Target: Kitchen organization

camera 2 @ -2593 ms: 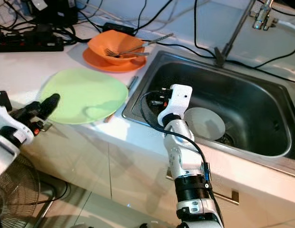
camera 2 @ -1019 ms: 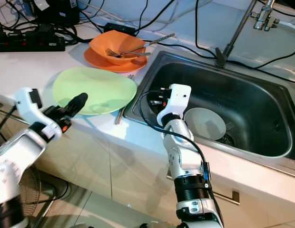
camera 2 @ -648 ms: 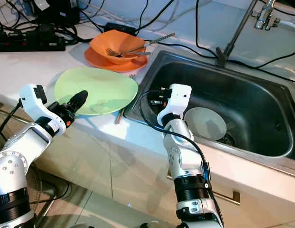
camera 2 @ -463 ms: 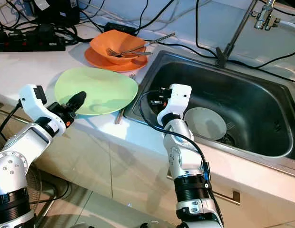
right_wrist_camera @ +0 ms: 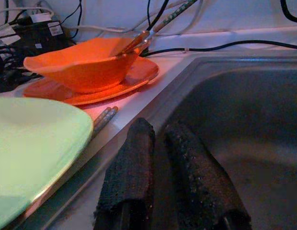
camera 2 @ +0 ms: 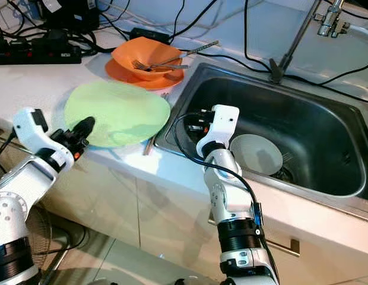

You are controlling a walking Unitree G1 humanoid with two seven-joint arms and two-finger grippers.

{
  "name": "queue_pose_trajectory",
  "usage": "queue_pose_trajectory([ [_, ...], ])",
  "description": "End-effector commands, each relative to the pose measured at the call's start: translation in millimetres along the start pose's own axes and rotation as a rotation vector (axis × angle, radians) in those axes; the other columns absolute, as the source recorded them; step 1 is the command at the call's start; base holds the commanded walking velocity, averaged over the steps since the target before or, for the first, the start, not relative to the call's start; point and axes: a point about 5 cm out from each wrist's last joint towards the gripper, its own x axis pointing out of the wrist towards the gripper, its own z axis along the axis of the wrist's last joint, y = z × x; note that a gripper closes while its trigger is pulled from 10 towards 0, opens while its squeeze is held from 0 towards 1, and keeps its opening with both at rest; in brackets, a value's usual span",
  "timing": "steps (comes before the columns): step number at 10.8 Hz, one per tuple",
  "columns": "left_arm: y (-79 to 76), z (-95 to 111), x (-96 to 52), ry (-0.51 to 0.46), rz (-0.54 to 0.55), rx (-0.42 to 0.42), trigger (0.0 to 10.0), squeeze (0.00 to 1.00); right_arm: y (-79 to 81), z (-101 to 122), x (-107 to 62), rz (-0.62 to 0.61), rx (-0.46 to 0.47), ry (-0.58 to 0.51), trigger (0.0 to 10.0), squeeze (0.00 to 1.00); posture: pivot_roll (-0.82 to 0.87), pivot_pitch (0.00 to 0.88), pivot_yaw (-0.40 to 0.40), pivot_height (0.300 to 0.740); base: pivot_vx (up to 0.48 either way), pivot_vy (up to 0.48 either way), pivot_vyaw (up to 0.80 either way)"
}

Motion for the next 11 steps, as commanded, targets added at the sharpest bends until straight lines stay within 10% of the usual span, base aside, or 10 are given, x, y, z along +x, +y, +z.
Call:
queue_pose_trajectory([
  [1, -5.9, 1, -3.7, -0.008, -0.015, 0.002, 0.0, 0.0, -5.7, 1, 0.3, -0.021, 0.001, 0.004, 10.0, 0.0, -0.02, 0.066, -0.099, 0.74, 0.0, 0.0, 0.0],
  [11, -35.0, 30, -15.6, -0.24, -0.239, -0.15, 0.0, 0.0, -11.4, 4, 1.9, -0.043, -0.006, -0.001, 10.0, 0.0, -0.02, 0.062, -0.113, 0.74, 0.0, 0.0, 0.0],
])
